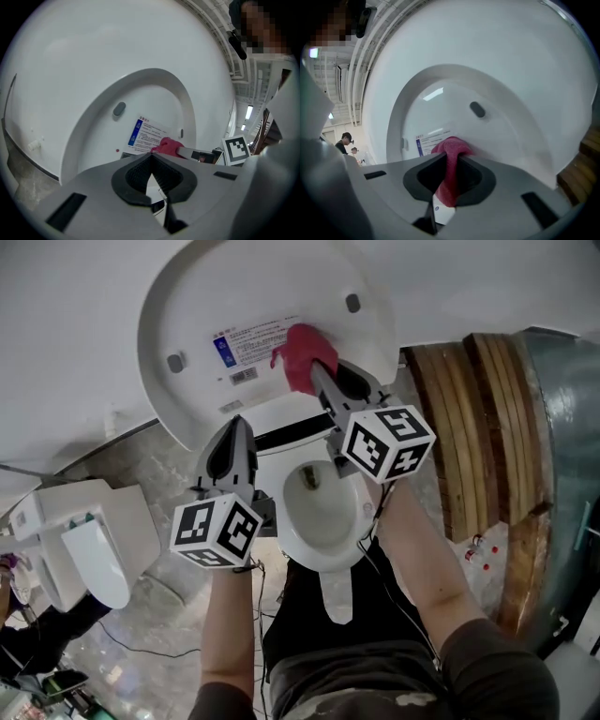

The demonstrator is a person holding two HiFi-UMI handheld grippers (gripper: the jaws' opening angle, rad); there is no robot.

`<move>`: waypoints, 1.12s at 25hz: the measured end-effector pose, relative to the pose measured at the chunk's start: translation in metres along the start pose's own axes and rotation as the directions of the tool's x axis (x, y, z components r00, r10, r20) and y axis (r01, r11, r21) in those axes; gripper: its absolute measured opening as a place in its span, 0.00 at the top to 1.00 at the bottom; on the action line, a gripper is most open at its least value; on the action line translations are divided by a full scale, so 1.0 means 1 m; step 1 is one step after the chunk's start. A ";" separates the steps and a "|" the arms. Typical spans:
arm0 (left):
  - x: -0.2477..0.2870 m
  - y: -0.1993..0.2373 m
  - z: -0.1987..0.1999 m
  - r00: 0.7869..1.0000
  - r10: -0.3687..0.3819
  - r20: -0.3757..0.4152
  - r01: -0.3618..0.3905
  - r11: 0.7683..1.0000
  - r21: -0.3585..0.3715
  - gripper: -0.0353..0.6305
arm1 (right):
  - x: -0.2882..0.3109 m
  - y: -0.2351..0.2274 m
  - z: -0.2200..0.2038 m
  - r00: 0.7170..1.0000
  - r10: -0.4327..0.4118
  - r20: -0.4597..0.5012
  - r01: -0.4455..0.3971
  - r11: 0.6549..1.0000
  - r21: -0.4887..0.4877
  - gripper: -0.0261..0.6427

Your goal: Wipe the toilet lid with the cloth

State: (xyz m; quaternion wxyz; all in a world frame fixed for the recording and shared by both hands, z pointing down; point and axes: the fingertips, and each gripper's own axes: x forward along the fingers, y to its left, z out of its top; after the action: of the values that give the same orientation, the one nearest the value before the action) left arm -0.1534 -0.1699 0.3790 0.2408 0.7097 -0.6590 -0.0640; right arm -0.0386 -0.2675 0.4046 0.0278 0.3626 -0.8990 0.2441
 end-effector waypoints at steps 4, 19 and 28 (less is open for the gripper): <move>0.025 -0.035 -0.014 1.000 -0.021 -0.006 0.021 1.000 -0.005 0.94 | -0.023 -0.048 0.009 0.999 -0.042 0.006 0.042 0.999 0.023 0.89; 0.029 -0.038 -0.023 1.000 0.021 0.019 -0.020 0.999 -0.050 0.94 | -0.038 -0.044 -0.007 0.998 0.011 -0.059 -0.011 1.000 -0.001 0.89; -0.037 0.059 -0.001 0.995 0.099 0.028 -0.096 0.993 -0.069 0.94 | 0.030 0.099 -0.070 0.972 0.183 -0.147 -0.191 0.981 -0.038 0.89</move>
State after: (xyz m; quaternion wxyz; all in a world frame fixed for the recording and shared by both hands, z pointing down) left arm -0.2107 -0.1342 0.3967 0.2573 0.6669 -0.6940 -0.0857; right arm -0.1353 -0.1932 0.4317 0.0784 0.2572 -0.9309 0.2475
